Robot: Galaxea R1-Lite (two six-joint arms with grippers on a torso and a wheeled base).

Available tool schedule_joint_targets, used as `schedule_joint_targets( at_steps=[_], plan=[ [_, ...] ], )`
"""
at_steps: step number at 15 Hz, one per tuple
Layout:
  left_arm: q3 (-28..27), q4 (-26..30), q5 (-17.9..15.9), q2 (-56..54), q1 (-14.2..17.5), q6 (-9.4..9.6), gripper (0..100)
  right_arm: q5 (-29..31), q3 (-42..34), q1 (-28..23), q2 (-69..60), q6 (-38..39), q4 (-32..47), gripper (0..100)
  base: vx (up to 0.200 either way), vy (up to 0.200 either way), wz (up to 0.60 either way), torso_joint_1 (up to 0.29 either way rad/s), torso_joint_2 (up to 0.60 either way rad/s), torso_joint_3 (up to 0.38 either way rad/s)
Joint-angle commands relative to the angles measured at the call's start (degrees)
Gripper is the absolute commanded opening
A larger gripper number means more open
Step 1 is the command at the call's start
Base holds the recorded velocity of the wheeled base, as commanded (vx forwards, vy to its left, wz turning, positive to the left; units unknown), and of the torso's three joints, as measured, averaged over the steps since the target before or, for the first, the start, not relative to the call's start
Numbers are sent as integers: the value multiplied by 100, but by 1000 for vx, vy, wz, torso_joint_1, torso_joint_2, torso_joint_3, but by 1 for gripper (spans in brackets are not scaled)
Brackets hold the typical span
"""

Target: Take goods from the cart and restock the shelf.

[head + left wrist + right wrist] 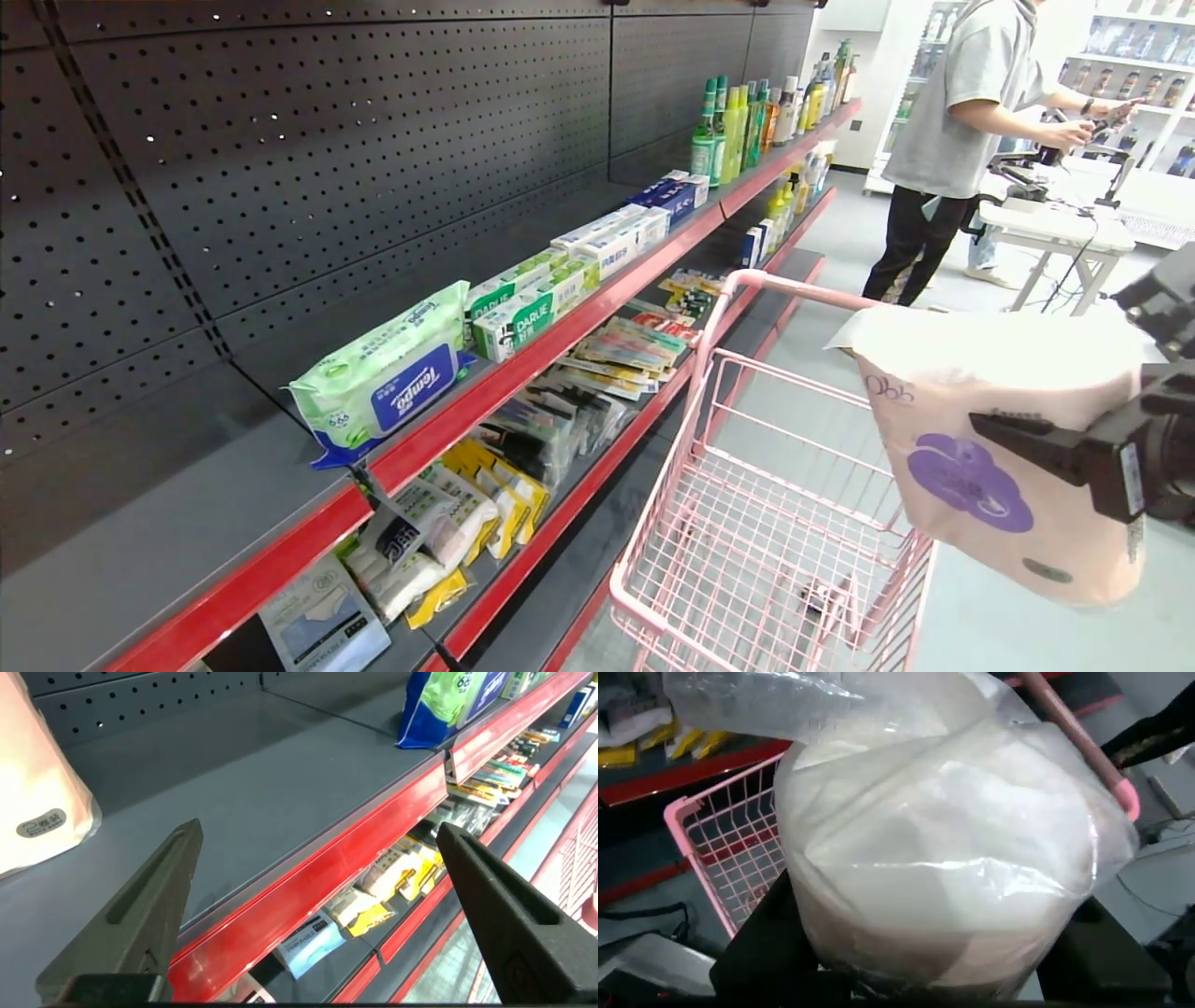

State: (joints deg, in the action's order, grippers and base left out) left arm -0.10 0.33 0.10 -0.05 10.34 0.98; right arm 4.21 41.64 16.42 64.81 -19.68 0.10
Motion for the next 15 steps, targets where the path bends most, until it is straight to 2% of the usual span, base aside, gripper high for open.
schedule_joint_targets(
  at_steps=[1, 6, 8, 10, 15],
  plan=[
    [1, -7, 8, 5, 3, -1, 100, 19, -218, -139, -926, 34, 69, 0, 0, 0, 0, 0, 0, 0],
    [1, -7, 8, 5, 3, 8, 100, -16, -1027, -992, -2253, 25, 254, 0, 0, 0, 0, 0, 0, 0],
    [1, -7, 8, 5, 3, 8, 100, -78, -1018, -1009, -2534, 25, 641, 0, 0, 0, 0, 0, 0, 0],
    [1, -7, 8, 5, 3, -1, 100, -87, -1194, -1000, -2736, 16, 711, 0, 0, 0, 0, 0, 0, 0],
    [1, -7, 8, 5, 3, -1, 100, -87, -1343, -1009, -2798, 34, 702, 0, 0, 0, 0, 149, -344, -193]
  ],
)
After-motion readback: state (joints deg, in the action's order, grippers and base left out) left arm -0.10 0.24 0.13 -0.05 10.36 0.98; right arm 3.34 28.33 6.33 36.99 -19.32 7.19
